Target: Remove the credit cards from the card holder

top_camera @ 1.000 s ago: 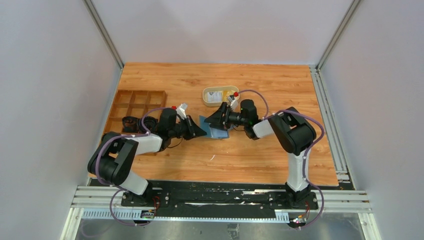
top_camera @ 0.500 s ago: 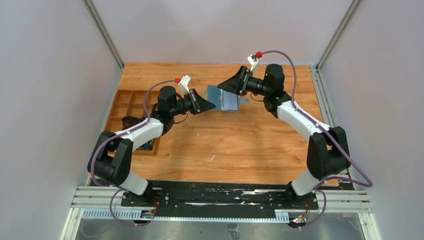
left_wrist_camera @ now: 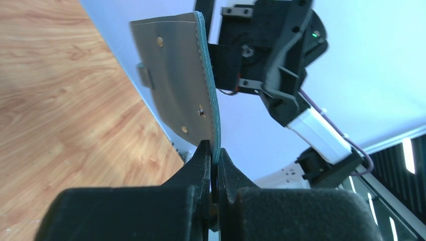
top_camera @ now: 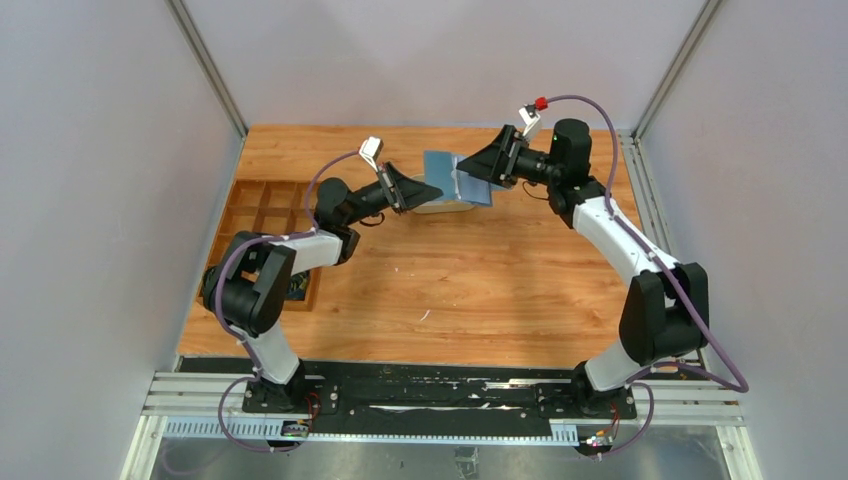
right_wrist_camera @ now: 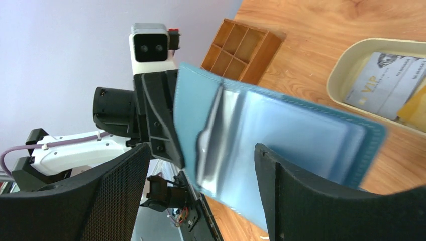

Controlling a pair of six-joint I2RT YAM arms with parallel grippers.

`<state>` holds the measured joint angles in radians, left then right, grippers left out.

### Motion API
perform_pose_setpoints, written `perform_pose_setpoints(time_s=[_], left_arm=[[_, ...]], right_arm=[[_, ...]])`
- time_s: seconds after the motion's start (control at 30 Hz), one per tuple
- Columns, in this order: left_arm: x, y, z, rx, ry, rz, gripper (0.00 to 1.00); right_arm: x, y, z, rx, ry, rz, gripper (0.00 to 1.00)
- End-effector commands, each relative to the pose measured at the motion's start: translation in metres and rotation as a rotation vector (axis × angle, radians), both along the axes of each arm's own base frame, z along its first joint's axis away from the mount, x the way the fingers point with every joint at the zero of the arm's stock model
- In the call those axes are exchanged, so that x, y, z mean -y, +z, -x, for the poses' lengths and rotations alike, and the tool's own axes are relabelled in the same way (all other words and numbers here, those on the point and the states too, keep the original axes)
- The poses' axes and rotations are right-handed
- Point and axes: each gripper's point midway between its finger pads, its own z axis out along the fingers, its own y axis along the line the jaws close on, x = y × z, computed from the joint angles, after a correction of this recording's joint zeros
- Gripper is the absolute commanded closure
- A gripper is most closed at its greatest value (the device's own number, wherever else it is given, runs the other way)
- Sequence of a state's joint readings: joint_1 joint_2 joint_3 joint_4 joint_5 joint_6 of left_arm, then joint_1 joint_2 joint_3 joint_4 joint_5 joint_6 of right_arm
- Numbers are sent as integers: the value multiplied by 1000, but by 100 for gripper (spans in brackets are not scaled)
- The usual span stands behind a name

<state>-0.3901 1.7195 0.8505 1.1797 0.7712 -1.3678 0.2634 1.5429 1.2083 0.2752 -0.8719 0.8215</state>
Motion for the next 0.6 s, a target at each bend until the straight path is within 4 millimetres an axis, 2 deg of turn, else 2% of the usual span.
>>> perform_pose_setpoints(time_s=[0.0,0.3,0.57], left_arm=[[-4,52,30,169,-73,105,100],[-2,55,29,170,-94,100,100],[1,49,24,152,-97,90,100]], right_arm=[[13,10,0,27,-9,10,20],[8,30,8,68,45,-53,22],[25,64,21,197,-62,-27,22]])
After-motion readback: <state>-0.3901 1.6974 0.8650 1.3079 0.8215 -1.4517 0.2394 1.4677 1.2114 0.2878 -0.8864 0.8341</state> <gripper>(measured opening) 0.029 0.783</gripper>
